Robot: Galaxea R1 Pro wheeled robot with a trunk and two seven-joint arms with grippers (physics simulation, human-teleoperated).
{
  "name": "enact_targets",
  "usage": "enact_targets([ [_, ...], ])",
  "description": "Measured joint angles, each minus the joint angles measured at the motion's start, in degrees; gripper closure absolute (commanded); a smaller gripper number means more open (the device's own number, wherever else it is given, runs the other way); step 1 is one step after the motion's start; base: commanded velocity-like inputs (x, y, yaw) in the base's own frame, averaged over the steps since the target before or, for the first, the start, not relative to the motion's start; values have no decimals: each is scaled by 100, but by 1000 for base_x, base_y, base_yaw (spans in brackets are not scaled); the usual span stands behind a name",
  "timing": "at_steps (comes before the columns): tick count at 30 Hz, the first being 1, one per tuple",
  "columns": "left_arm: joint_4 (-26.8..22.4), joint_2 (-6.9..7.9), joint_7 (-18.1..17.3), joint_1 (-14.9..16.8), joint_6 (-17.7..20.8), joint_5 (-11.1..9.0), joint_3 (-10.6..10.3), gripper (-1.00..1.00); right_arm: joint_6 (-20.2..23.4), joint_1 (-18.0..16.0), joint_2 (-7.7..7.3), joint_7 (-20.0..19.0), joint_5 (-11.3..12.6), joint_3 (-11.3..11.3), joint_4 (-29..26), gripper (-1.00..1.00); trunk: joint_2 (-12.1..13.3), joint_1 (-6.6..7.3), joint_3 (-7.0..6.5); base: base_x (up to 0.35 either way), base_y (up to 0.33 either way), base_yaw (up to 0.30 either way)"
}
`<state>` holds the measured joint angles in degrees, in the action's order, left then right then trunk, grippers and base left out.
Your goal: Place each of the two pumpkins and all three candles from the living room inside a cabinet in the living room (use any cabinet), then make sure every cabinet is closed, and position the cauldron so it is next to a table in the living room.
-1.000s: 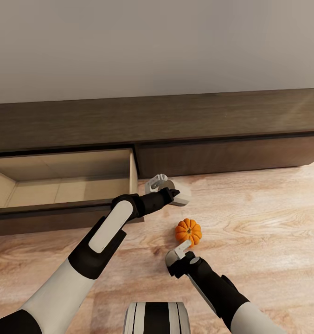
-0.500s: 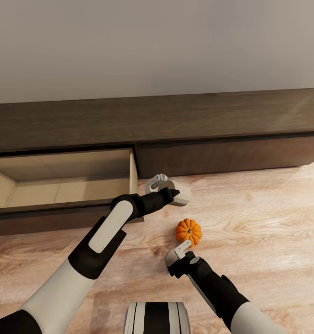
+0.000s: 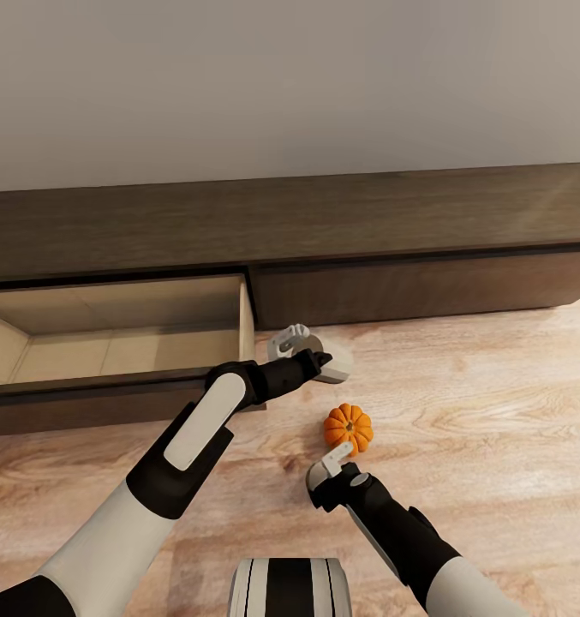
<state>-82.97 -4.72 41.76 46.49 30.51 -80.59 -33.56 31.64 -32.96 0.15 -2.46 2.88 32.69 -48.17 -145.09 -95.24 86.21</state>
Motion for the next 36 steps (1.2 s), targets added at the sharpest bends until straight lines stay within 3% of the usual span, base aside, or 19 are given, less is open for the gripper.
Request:
enact_targets([
  [26,0,-2,-4,0,0,1,-1,100,0,8,18,56,-3,-16,108,-100,-3,-5,44,0,0,0],
  [36,0,-2,-5,0,1,2,-1,100,-48,9,8,348,-18,-37,165,-100,-3,-5,44,0,0,0],
])
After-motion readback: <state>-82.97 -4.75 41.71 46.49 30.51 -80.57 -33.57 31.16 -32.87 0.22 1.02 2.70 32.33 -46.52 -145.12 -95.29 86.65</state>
